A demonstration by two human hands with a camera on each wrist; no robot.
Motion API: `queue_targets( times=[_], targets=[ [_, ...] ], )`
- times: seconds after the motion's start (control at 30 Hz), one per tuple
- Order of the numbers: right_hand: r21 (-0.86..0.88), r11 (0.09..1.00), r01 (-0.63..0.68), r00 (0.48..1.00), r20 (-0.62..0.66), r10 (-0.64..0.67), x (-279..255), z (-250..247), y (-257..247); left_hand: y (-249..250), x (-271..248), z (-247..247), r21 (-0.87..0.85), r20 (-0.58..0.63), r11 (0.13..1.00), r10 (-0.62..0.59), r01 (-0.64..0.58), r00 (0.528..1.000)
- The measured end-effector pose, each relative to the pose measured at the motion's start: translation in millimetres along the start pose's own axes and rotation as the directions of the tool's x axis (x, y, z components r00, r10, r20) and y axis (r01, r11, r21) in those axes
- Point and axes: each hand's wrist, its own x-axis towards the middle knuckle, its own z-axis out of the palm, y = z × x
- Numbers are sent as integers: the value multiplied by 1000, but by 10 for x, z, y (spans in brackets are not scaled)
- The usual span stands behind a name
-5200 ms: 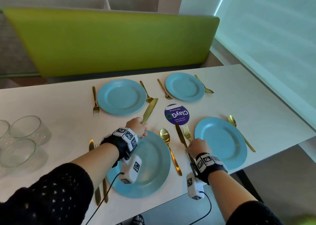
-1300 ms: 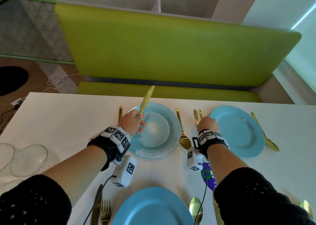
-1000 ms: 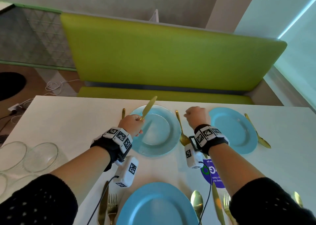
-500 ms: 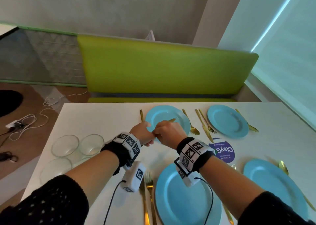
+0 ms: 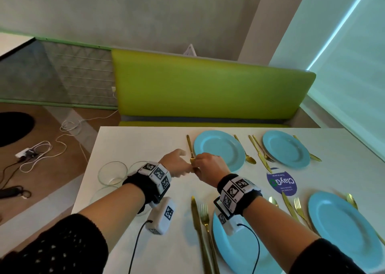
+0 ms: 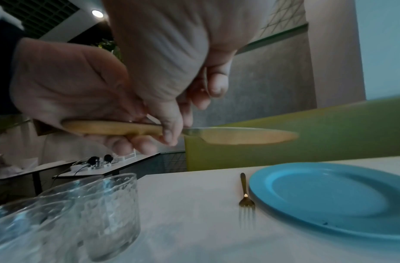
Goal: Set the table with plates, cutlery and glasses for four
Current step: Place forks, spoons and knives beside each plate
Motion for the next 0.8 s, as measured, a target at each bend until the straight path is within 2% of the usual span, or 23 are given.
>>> queue_targets(
  times=[0.07, 0.1, 0.23, 0.37, 0.53, 0.63, 0.8],
  targets=[
    [-8, 990, -144, 972, 188, 143, 109, 16, 29, -25, 62, -146, 68, -104, 998, 9, -2, 995],
    [-12, 976, -218, 946, 242, 214, 182, 44, 53, -38, 94, -224, 59, -162, 998, 12, -2, 987],
    [38, 869, -494, 814, 373, 446, 519, 339, 182, -84, 240, -507, 8, -336, 1000, 14, -11, 942],
    [-14, 815, -579, 709, 485, 512, 870, 657, 331, -108, 421, -687, 9, -394, 1000, 0, 4, 919],
    [-67, 750, -657, 614, 529, 586, 1208, 883, 442, -162, 628, -785, -4, -403, 1000, -18, 18, 915],
    [-3, 675, -738, 577, 516, 634, 1330, 991, 474, -207, 715, -812, -17, -397, 1000, -31, 27, 917],
    [62, 601, -797, 548, 492, 676, 1499, 1091, 476, -253, 832, -857, -39, -393, 999, -41, 28, 918]
  ],
)
